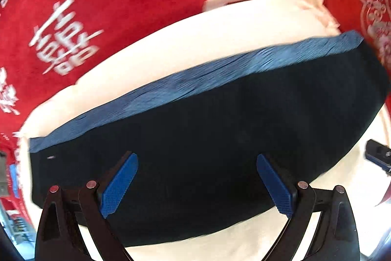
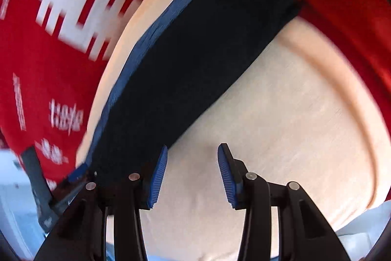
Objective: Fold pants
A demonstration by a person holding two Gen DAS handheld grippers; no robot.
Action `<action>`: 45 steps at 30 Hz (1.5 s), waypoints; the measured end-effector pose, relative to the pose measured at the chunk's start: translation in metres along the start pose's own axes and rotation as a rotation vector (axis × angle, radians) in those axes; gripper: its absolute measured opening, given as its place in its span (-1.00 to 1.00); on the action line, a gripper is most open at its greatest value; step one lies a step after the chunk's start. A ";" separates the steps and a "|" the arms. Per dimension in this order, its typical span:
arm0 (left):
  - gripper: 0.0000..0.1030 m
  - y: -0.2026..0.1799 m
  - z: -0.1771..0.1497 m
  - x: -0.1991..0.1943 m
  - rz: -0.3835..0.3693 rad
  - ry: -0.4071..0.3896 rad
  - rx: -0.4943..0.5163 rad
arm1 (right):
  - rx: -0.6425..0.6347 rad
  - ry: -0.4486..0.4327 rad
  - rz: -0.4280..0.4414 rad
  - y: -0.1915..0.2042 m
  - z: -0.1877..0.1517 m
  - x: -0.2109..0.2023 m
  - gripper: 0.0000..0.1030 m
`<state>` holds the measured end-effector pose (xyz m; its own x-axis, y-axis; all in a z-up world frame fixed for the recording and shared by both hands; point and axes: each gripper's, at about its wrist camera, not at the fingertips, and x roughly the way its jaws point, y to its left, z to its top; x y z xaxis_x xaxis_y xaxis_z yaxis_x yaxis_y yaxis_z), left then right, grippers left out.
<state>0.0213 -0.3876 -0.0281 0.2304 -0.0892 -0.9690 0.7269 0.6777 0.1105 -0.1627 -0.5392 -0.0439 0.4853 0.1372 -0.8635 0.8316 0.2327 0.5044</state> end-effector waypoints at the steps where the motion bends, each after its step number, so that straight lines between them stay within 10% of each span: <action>1: 0.91 -0.008 0.005 0.001 -0.018 -0.001 -0.011 | 0.012 -0.015 0.003 -0.005 0.006 -0.002 -0.08; 20: 1.00 -0.062 0.021 0.038 -0.045 0.000 -0.059 | 0.223 -0.283 0.346 -0.043 0.047 0.017 -0.08; 24: 0.64 -0.059 0.028 0.031 -0.059 0.016 -0.072 | 0.246 -0.213 0.354 -0.044 0.062 0.014 -0.74; 26: 0.27 -0.058 0.033 0.021 -0.060 -0.007 -0.050 | 0.190 -0.215 0.358 -0.033 0.064 0.005 -0.74; 45: 0.26 -0.046 0.005 0.026 -0.258 -0.130 0.027 | -0.346 -0.228 0.173 0.124 0.032 -0.038 -0.74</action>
<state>-0.0028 -0.4253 -0.0573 0.1154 -0.3496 -0.9298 0.7889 0.6010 -0.1280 -0.0694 -0.5462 0.0512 0.6884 -0.0043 -0.7253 0.6127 0.5386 0.5783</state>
